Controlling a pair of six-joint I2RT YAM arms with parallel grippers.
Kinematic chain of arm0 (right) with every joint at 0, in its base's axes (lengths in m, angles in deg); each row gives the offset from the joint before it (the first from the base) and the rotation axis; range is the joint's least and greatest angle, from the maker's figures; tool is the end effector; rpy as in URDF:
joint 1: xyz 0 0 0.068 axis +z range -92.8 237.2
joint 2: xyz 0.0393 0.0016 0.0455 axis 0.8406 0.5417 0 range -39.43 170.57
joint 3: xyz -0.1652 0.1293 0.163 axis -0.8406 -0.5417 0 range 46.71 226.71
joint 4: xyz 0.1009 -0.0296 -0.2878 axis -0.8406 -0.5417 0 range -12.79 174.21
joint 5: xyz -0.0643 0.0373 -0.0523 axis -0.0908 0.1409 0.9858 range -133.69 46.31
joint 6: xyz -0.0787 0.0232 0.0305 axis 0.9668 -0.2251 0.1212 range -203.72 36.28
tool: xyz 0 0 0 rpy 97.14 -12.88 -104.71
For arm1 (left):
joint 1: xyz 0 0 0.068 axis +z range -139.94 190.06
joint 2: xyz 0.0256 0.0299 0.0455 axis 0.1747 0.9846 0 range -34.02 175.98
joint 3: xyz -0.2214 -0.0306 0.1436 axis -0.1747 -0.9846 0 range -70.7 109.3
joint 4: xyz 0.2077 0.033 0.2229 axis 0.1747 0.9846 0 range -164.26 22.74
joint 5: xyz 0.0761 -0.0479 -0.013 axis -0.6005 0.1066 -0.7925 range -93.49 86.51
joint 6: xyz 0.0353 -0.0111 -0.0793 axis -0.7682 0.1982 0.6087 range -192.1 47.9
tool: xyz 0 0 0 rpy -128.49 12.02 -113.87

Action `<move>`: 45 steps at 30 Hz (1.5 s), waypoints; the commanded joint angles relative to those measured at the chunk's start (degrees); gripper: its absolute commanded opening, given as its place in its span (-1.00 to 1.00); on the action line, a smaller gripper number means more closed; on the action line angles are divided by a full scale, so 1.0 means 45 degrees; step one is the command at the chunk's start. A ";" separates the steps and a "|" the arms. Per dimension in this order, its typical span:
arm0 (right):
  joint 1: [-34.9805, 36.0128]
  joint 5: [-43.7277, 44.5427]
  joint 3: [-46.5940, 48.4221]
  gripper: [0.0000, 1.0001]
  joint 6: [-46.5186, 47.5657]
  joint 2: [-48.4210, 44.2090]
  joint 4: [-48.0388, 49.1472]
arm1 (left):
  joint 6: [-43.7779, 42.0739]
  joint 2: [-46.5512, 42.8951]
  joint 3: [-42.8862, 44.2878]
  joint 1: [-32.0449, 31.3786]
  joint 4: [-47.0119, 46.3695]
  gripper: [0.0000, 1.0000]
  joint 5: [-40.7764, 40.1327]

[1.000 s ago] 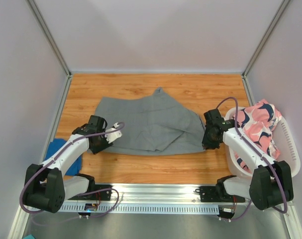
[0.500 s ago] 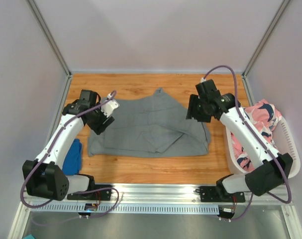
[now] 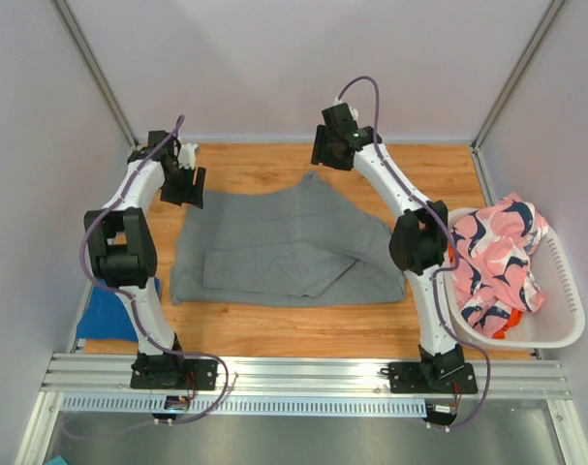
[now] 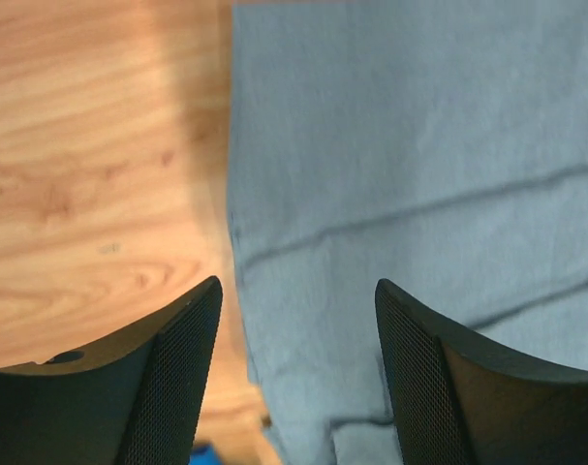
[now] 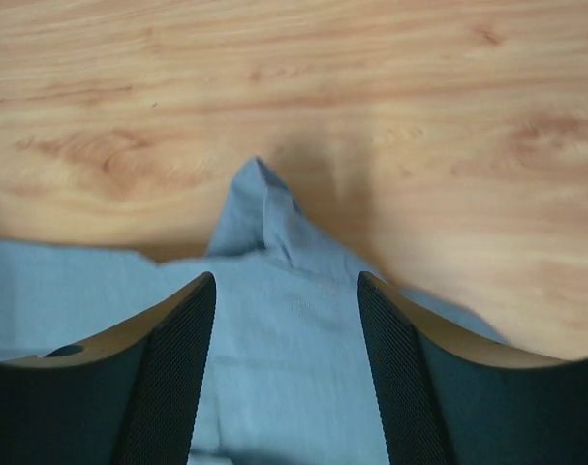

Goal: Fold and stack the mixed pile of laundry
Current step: Fold the shirt.

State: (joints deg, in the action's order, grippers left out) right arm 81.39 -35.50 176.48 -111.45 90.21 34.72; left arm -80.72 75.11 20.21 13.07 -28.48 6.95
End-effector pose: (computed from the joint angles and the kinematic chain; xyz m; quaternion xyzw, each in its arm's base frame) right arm 0.5284 0.2253 0.2573 0.0537 0.9342 0.0914 0.3408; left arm 0.4667 0.0104 0.1865 0.0680 0.9682 -0.0655 0.2319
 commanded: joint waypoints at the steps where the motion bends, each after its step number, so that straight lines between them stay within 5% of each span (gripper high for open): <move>1: -0.0042 0.0681 0.2481 0.26 0.0224 0.2006 0.0666 | 0.1270 0.1431 0.1688 -0.0004 -0.0290 0.46 0.0259; 7: -0.0121 -0.0140 0.2373 0.25 -0.0342 0.3435 0.2989 | 0.1447 0.3737 0.4013 0.0016 -0.0232 0.46 0.0278; 14: -0.0140 0.0369 0.2354 -0.64 -0.0616 0.3964 0.2816 | 0.1720 0.5145 0.5051 -0.0023 0.0295 0.35 0.1409; 17: -0.0140 0.0290 0.1924 -0.99 -0.0597 0.3535 0.2892 | 0.1838 0.5185 0.4721 -0.0023 0.0413 0.14 0.1663; 21: -0.0140 0.0544 0.1240 -0.99 -0.0441 0.2715 0.3244 | 0.1760 0.5126 0.4445 -0.0023 0.0335 -0.34 0.1978; 23: -0.0140 0.0641 0.1200 -0.99 -0.0382 0.2285 0.3265 | 0.1721 0.4932 0.4368 -0.0004 0.0199 -0.95 0.1920; 24: -0.0159 0.0777 0.1123 -0.99 -0.0382 0.2110 0.3226 | 0.1701 0.4795 0.4329 -0.0023 -0.0034 -1.00 0.1880; 33: -0.0023 0.2144 -0.2349 -0.99 -0.0362 -0.1969 0.4376 | 0.0512 0.1087 0.1383 -0.0023 -0.1832 -1.00 0.1315; 45: 0.2670 0.3573 -1.2213 -0.99 -0.2195 -0.7614 0.5627 | -0.0369 -0.2334 -0.4262 0.0016 -0.1599 -1.00 0.1371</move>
State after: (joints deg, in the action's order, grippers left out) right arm 90.50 -22.82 128.09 -117.50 59.04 59.83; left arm -80.42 66.06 4.94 12.83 -36.68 12.69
